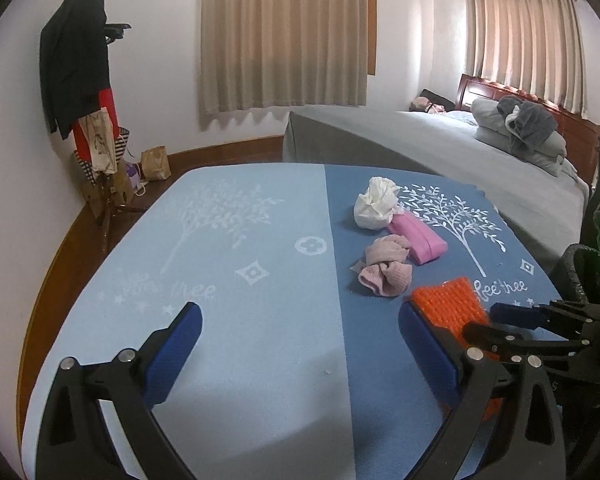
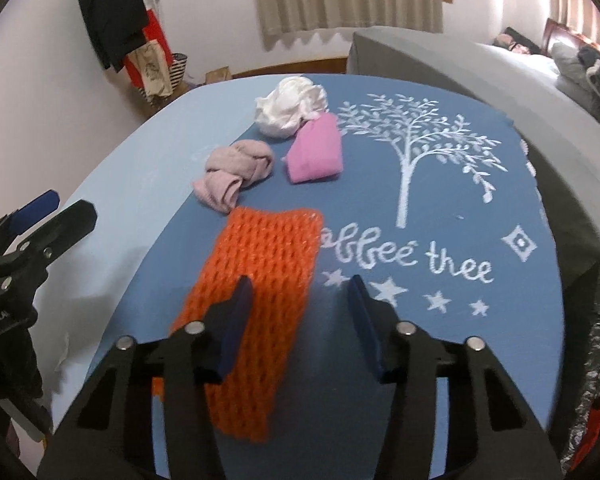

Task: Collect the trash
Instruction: 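Return to the table and grasp the orange mesh net with the right tool, then grasp the pink socks with the left tool while the right tool holds the orange net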

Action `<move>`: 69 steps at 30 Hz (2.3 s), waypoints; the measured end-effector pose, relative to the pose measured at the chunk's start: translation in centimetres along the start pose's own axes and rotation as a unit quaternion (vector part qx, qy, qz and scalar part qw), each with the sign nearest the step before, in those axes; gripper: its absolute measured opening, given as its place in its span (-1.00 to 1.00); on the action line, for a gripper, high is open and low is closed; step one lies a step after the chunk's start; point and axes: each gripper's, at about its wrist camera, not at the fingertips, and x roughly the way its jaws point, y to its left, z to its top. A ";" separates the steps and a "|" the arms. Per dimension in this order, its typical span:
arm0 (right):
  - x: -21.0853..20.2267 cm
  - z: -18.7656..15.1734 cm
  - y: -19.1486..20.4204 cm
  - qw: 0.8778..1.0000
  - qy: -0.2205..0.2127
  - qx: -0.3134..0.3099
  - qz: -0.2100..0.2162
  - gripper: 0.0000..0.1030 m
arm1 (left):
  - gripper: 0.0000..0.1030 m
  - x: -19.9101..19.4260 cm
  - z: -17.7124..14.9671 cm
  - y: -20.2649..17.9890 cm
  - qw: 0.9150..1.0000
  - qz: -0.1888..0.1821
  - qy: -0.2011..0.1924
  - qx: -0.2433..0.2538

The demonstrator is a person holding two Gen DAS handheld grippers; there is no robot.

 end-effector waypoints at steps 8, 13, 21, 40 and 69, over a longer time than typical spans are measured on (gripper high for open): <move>-0.6 0.1 0.2 0.999 -0.004 -0.006 0.032 -0.77 | 0.88 0.1 0.1 -0.5 1.000 -0.002 0.000 0.004; -2.2 1.0 -1.0 0.999 -0.026 0.005 0.032 -0.80 | 0.88 0.3 0.6 -1.3 1.000 -0.008 -0.001 0.008; -4.4 2.9 -4.1 0.998 -0.058 0.024 0.007 -0.80 | 0.87 1.4 2.0 -3.0 1.000 -0.024 -0.005 0.016; -2.5 4.7 -8.4 0.996 -0.065 0.051 -0.021 -0.80 | 0.32 9.9 3.6 -5.5 0.995 -0.061 0.081 0.012; -7.7 4.4 -7.8 0.994 -0.098 0.052 -0.018 -0.80 | -0.38 2.4 5.2 -7.4 0.997 -0.068 0.033 0.010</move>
